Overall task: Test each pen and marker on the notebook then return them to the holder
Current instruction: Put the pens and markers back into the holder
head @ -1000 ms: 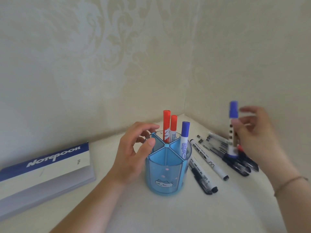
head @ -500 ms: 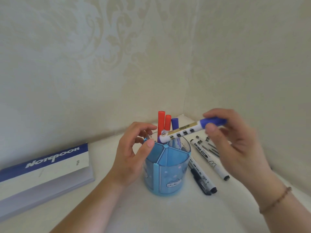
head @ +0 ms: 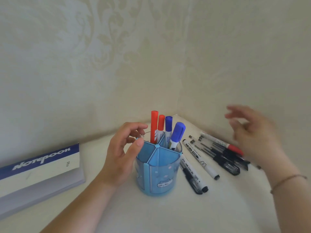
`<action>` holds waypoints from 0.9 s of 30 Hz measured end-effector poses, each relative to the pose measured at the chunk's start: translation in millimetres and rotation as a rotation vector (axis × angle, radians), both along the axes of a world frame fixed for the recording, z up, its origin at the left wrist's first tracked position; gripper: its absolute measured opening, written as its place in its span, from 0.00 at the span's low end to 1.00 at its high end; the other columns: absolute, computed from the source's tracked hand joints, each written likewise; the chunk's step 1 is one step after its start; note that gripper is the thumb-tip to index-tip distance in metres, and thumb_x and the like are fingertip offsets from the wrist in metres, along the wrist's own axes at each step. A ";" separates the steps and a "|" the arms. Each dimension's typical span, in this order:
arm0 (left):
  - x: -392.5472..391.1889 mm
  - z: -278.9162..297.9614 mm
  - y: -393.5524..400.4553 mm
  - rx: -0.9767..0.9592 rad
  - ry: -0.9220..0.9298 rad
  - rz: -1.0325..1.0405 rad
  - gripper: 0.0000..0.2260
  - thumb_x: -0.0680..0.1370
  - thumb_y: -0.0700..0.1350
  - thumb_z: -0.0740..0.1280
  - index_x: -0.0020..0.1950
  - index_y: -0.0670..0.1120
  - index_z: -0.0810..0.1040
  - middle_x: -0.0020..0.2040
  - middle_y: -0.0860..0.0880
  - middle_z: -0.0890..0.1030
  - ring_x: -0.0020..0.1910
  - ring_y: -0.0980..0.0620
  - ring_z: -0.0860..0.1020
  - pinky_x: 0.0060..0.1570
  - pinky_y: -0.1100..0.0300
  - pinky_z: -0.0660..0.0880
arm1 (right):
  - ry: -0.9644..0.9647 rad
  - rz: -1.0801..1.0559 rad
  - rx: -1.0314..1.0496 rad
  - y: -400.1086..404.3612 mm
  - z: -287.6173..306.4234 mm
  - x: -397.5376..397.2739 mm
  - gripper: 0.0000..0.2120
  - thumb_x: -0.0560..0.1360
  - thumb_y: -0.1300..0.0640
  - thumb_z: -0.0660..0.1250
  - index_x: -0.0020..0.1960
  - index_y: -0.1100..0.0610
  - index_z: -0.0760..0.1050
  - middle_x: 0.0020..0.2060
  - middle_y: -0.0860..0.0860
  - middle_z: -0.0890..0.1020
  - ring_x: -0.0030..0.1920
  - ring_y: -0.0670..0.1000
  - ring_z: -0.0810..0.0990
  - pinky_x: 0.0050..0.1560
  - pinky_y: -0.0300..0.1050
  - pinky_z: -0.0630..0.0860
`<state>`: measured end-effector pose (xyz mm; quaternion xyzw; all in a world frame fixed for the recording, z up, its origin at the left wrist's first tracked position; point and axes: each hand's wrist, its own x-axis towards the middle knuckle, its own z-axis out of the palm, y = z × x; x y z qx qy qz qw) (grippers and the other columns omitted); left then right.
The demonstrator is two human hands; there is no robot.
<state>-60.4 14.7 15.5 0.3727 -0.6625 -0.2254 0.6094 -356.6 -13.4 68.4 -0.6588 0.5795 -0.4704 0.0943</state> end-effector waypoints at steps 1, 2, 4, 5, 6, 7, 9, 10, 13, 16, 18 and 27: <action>-0.2 0.0 -0.5 -0.001 -0.002 0.000 0.13 0.75 0.53 0.61 0.56 0.53 0.78 0.51 0.49 0.79 0.52 0.46 0.77 0.53 0.43 0.73 | 0.156 -0.148 0.148 -8.4 -8.0 -13.8 0.12 0.77 0.60 0.65 0.58 0.49 0.79 0.53 0.49 0.84 0.46 0.57 0.82 0.48 0.38 0.75; 0.0 -0.1 -0.8 -0.002 -0.004 -0.001 0.13 0.75 0.53 0.61 0.56 0.54 0.78 0.51 0.49 0.79 0.52 0.45 0.77 0.53 0.44 0.73 | 0.277 -0.242 0.295 -14.4 -16.1 -21.5 0.11 0.76 0.60 0.66 0.57 0.52 0.81 0.53 0.51 0.84 0.48 0.57 0.82 0.51 0.42 0.76; 0.7 -0.5 -0.8 -0.005 -0.006 -0.004 0.12 0.76 0.53 0.61 0.56 0.54 0.78 0.51 0.49 0.79 0.52 0.45 0.77 0.53 0.44 0.73 | 0.392 -0.307 0.491 -20.9 -28.9 -24.3 0.10 0.73 0.57 0.70 0.54 0.52 0.81 0.52 0.54 0.84 0.49 0.58 0.82 0.52 0.47 0.77; 1.3 -0.6 -0.6 -0.009 -0.004 -0.003 0.12 0.76 0.53 0.61 0.56 0.54 0.78 0.50 0.49 0.79 0.51 0.46 0.77 0.52 0.45 0.73 | 0.438 -0.332 0.531 -20.6 -30.6 -21.2 0.10 0.71 0.56 0.71 0.52 0.51 0.81 0.51 0.54 0.84 0.49 0.58 0.81 0.52 0.47 0.78; 1.8 -0.6 -0.6 -0.013 -0.001 0.001 0.12 0.76 0.53 0.61 0.56 0.54 0.78 0.50 0.50 0.79 0.51 0.46 0.77 0.51 0.45 0.73 | 0.492 -0.353 0.558 -19.2 -29.9 -17.0 0.10 0.70 0.55 0.71 0.51 0.51 0.81 0.50 0.54 0.83 0.50 0.58 0.81 0.51 0.48 0.78; 2.2 -0.6 -0.5 -0.017 0.003 0.007 0.12 0.75 0.53 0.61 0.56 0.54 0.78 0.49 0.50 0.79 0.50 0.47 0.77 0.50 0.45 0.73 | 0.539 -0.367 0.574 -18.1 -28.0 -13.6 0.10 0.70 0.55 0.71 0.51 0.50 0.80 0.50 0.53 0.82 0.49 0.58 0.81 0.50 0.48 0.79; 2.4 -0.1 -0.6 -0.026 0.009 0.018 0.11 0.75 0.52 0.61 0.55 0.54 0.78 0.47 0.51 0.79 0.49 0.48 0.76 0.48 0.46 0.73 | 0.591 -0.391 0.565 -17.5 -25.4 -11.2 0.13 0.69 0.53 0.71 0.53 0.48 0.80 0.50 0.52 0.82 0.50 0.57 0.81 0.50 0.47 0.78; 2.1 0.3 -0.7 -0.031 0.013 0.020 0.11 0.75 0.51 0.61 0.55 0.53 0.79 0.46 0.51 0.78 0.48 0.48 0.76 0.48 0.46 0.73 | 0.593 -0.398 0.534 -16.1 -23.1 -10.6 0.14 0.68 0.52 0.71 0.54 0.46 0.79 0.50 0.49 0.82 0.50 0.56 0.81 0.50 0.46 0.78; 1.5 0.8 -0.3 -0.041 0.021 0.023 0.12 0.75 0.50 0.62 0.54 0.49 0.79 0.45 0.51 0.78 0.46 0.49 0.76 0.46 0.47 0.73 | 0.357 -0.367 0.293 -9.4 -13.5 -10.8 0.15 0.69 0.50 0.70 0.54 0.44 0.76 0.42 0.42 0.82 0.44 0.52 0.80 0.45 0.45 0.77; 2.3 1.1 -0.3 -0.045 0.036 0.030 0.11 0.74 0.49 0.62 0.52 0.49 0.78 0.44 0.52 0.78 0.45 0.50 0.76 0.45 0.51 0.73 | -0.139 -0.212 -0.092 2.7 1.4 -0.9 0.16 0.70 0.54 0.74 0.54 0.43 0.73 0.39 0.43 0.81 0.38 0.48 0.79 0.39 0.39 0.76; 2.3 1.0 -0.3 -0.028 0.057 0.018 0.09 0.72 0.48 0.63 0.50 0.51 0.78 0.44 0.53 0.78 0.45 0.50 0.76 0.44 0.52 0.72 | -0.518 -0.067 -0.347 12.7 9.5 11.7 0.16 0.73 0.55 0.73 0.55 0.43 0.71 0.42 0.47 0.82 0.40 0.49 0.81 0.39 0.40 0.78; 1.1 7.0 2.9 0.108 0.133 -0.112 0.18 0.74 0.52 0.61 0.59 0.43 0.76 0.53 0.46 0.85 0.55 0.49 0.82 0.52 0.64 0.74 | -0.880 0.330 -0.506 27.1 25.0 72.5 0.13 0.77 0.67 0.65 0.56 0.55 0.65 0.47 0.56 0.83 0.47 0.59 0.82 0.46 0.54 0.82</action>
